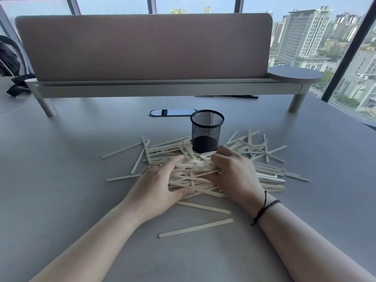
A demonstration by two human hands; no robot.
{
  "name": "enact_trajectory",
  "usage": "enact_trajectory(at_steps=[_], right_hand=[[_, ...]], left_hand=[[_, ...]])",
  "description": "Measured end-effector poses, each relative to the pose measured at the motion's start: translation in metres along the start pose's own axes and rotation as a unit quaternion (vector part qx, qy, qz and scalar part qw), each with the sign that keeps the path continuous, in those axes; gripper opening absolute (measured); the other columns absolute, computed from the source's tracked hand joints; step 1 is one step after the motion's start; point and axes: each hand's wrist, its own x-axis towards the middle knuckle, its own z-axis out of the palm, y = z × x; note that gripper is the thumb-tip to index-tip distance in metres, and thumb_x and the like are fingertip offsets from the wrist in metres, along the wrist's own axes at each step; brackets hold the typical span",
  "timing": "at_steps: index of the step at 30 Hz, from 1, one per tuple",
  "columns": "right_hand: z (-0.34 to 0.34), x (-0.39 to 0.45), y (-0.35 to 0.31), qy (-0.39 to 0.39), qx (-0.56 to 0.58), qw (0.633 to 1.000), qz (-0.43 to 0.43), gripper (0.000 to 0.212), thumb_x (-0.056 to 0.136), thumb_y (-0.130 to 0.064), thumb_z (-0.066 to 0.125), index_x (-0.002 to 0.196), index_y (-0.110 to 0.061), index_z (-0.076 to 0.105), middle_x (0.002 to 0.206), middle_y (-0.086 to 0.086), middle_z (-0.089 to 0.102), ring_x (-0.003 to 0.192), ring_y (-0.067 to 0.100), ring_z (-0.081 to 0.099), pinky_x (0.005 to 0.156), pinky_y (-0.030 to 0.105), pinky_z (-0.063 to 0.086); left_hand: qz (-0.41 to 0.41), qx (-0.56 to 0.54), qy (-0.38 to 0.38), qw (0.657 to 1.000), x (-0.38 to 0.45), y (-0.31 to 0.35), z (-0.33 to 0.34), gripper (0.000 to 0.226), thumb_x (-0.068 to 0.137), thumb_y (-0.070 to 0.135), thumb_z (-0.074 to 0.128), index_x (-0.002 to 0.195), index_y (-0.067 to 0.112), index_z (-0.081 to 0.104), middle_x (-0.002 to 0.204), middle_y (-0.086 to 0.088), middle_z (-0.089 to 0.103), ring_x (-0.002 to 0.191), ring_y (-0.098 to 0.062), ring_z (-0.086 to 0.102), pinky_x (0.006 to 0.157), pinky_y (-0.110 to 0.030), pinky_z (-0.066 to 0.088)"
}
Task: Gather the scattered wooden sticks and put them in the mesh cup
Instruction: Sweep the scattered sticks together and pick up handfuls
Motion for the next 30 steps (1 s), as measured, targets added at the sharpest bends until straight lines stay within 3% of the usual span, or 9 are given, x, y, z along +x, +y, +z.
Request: enact_trajectory(at_steps=[3,8,12,17,25,30], right_hand=[[0.002,-0.001,-0.001,-0.023,0.000,1.000,0.011,0.043,0.070,-0.032,0.076,0.067,-0.026,0.034,0.078,-0.003,0.052,0.057,0.032,0.052,0.044,0.033,0.042],[0.001,-0.002,-0.004,-0.074,0.022,0.997,0.014,0.014,0.068,-0.034,0.065,0.071,-0.022,0.059,0.075,-0.006,0.059,0.065,0.024,0.058,0.049,0.029,0.038],[0.002,-0.003,-0.005,-0.075,0.010,0.997,0.013,0.023,0.070,-0.046,0.062,0.074,-0.024,0.061,0.065,-0.004,0.063,0.061,0.024,0.060,0.049,0.030,0.041],[-0.002,-0.003,-0.005,-0.071,-0.011,0.997,0.017,0.034,0.063,-0.028,0.073,0.065,-0.021,0.040,0.058,0.001,0.057,0.057,0.034,0.053,0.046,0.031,0.034],[-0.006,-0.004,-0.005,-0.057,0.051,0.997,0.031,0.006,0.068,-0.029,0.063,0.069,-0.024,0.060,0.069,-0.013,0.046,0.061,0.022,0.053,0.049,0.031,0.041],[0.000,-0.004,0.000,-0.031,0.067,0.997,0.026,0.030,0.083,-0.047,0.071,0.070,-0.023,0.058,0.074,-0.013,0.044,0.059,0.025,0.053,0.049,0.035,0.046]], left_hand=[[0.002,-0.023,-0.003,1.000,0.002,-0.004,0.003,0.085,0.071,0.075,0.068,0.141,0.027,0.056,0.139,0.010,0.057,0.117,-0.008,0.060,0.102,-0.029,0.048],[0.004,0.005,-0.010,1.000,0.003,0.000,0.003,0.059,0.081,0.051,0.074,0.133,0.024,0.063,0.117,0.010,0.071,0.103,-0.009,0.066,0.091,-0.029,0.052],[0.022,0.038,-0.023,0.999,0.004,0.011,0.002,0.048,0.085,0.026,0.070,0.132,0.019,0.063,0.123,0.004,0.068,0.112,-0.017,0.065,0.095,-0.031,0.051],[0.009,0.072,-0.036,0.997,0.006,0.015,0.000,0.047,0.087,0.019,0.065,0.133,0.019,0.061,0.125,0.003,0.063,0.112,-0.021,0.062,0.096,-0.034,0.050],[-0.017,0.132,-0.043,0.990,0.004,0.015,-0.002,0.037,0.092,0.015,0.054,0.129,0.018,0.058,0.119,-0.002,0.062,0.116,-0.024,0.056,0.092,-0.038,0.049],[-0.044,0.223,-0.031,0.973,0.005,0.015,-0.004,0.034,0.090,0.004,0.045,0.120,0.015,0.055,0.112,-0.006,0.060,0.110,-0.029,0.058,0.083,-0.036,0.045]])
